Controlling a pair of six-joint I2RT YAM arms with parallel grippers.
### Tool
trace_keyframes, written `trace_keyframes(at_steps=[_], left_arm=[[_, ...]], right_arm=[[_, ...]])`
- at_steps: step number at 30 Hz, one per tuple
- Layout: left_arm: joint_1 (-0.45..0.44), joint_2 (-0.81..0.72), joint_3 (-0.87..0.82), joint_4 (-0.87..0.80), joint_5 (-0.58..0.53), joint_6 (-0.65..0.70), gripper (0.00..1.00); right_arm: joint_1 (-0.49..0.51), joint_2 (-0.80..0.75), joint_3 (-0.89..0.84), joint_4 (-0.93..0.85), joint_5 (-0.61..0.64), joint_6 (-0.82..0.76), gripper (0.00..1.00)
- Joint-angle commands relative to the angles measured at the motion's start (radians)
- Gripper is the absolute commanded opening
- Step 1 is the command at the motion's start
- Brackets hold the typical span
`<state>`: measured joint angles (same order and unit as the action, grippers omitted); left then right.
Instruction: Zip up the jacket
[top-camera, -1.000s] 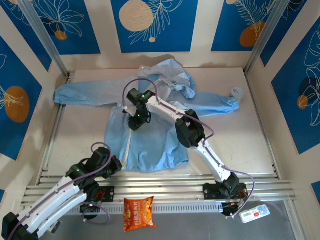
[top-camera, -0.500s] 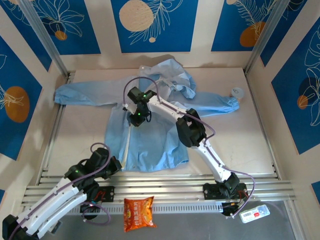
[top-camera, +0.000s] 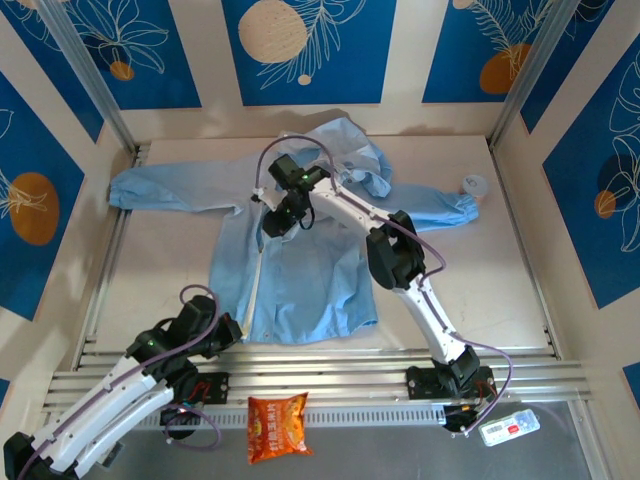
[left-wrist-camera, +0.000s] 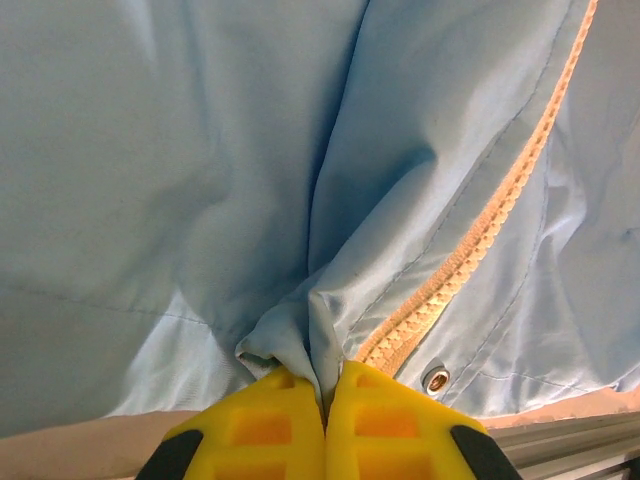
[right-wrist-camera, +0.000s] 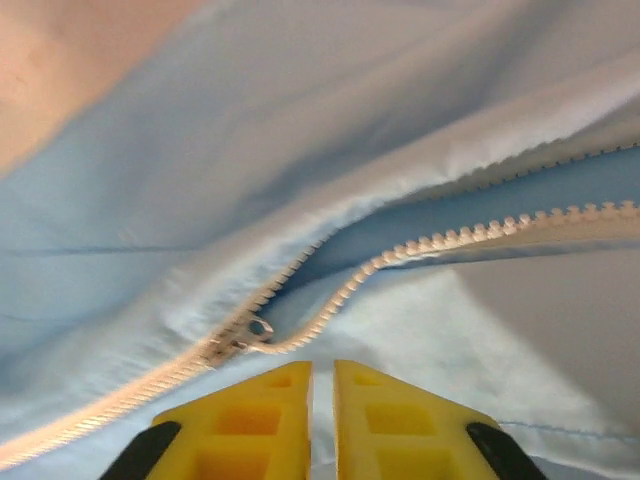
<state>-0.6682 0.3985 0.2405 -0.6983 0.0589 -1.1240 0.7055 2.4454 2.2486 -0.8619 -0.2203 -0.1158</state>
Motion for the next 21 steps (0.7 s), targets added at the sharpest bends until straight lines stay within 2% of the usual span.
trace_keyframes(at_steps=[1,4,8,11,21], left_arm=[[0.006,0.019,0.008,-0.008,0.01,0.009,0.0],[0.007,0.052,0.003,0.022,0.02,0.011,0.0],[0.006,0.088,0.008,0.032,0.03,0.023,0.0],[0.006,0.084,0.006,0.036,0.027,0.021,0.0],[0.006,0.077,-0.005,0.042,0.029,0.014,0.0]], right_arm=[[0.0,-0.095,-0.057,0.058,-0.156,0.089,0.18],[0.026,-0.093,-0.091,0.092,-0.218,0.058,0.2],[0.026,0.015,0.049,-0.02,-0.266,0.025,0.27],[0.025,0.068,0.109,-0.064,-0.274,0.024,0.31],[0.022,0.151,0.129,-0.071,-0.248,0.056,0.43]])
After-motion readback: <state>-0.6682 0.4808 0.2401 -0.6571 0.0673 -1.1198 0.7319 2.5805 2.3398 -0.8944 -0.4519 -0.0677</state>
